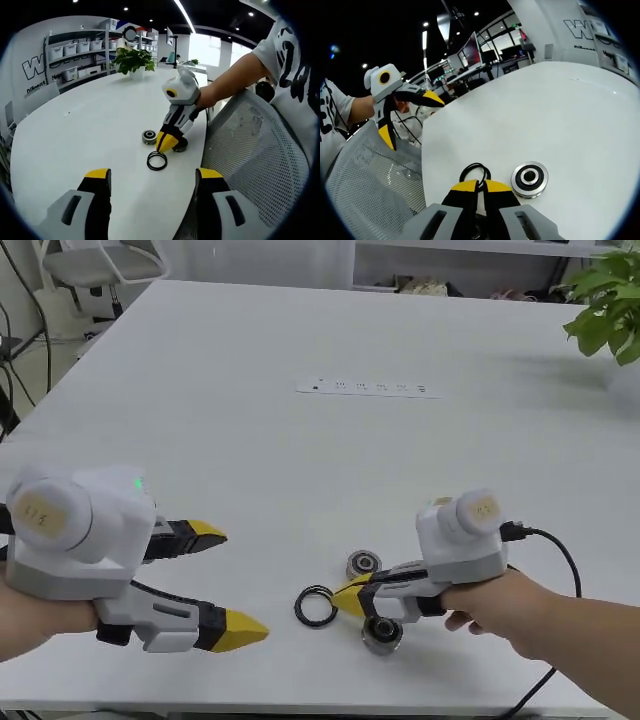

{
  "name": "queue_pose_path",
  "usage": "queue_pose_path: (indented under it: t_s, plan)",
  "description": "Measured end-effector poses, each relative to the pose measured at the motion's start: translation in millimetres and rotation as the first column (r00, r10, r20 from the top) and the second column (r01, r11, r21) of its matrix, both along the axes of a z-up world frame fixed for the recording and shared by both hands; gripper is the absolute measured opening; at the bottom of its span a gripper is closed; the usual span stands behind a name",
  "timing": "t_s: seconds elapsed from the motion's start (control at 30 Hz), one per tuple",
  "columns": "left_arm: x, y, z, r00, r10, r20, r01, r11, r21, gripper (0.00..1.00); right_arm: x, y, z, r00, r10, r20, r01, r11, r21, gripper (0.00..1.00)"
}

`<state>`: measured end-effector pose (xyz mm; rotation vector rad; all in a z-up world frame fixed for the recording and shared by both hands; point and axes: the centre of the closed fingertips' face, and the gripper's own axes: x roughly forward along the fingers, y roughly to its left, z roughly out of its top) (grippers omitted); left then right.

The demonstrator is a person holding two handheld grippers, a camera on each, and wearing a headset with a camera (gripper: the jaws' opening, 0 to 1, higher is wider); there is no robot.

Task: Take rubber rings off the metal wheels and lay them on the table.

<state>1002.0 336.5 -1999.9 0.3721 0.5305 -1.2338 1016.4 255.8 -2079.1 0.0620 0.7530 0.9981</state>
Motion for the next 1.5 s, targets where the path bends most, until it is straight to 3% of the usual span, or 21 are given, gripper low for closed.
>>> queue_pose_path:
  t_s: [0.67, 1.2, 1.5]
  plan:
    - [-1.6, -2.6, 0.9, 1.000, -0.009, -0.001, 0.009, 1.000, 0.002, 0.67, -0.1, -2.9, 8.5, 1.000, -0.008, 0.012, 0.007, 1.000, 0.023, 0.05]
    - [-2.3, -12.7, 5.2, 1.000, -0.025, -0.001, 0.024, 1.000, -0.009, 0.67, 1.4, -10.6, 37.5, 0.998, -0.053, 0.045, 0.048, 0.994, 0.100, 0.21]
    - [-1.9, -13.9, 8.1, 1.000, -0.024, 0.002, 0.024, 1.000, -0.013, 0.67, -1.5, -13.4, 57.0, 0.994, -0.048, 0.097, 0.036, 0.993, 0.116, 0.28]
